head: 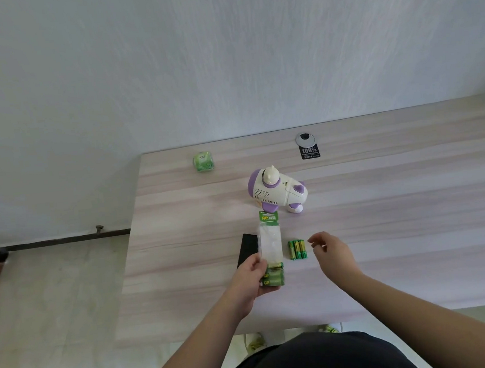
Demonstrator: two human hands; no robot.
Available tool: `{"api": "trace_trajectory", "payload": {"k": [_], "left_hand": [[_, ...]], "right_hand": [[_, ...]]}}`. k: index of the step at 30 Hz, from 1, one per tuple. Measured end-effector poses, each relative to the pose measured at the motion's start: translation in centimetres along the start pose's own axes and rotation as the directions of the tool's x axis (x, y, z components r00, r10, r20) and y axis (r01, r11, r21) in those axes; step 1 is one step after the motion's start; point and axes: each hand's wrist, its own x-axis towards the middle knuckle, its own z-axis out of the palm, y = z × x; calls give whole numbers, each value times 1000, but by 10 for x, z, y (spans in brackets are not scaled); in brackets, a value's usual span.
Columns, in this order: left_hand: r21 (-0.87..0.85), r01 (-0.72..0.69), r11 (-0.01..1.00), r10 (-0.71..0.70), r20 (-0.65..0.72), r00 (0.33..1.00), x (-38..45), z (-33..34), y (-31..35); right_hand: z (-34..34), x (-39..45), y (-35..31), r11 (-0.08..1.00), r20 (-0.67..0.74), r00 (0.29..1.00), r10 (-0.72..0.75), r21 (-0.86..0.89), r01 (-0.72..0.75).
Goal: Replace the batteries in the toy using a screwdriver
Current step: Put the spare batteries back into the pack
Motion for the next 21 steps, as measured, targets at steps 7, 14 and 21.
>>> {"api": "trace_trajectory", "payload": {"k": [7, 14, 21], "left_hand": [[-77, 25, 997, -25, -2, 1000, 2, -6, 2], [-187, 46, 981, -37, 52, 998, 3, -10, 12], [-181, 52, 982, -42, 60, 997, 7, -10, 12]], "right_hand": [[17, 30, 21, 978, 121, 983, 137, -173, -115], [29, 40, 15, 960, 127, 988, 91, -276, -53], [28, 39, 16, 940, 122, 988, 99, -336, -53]]}}
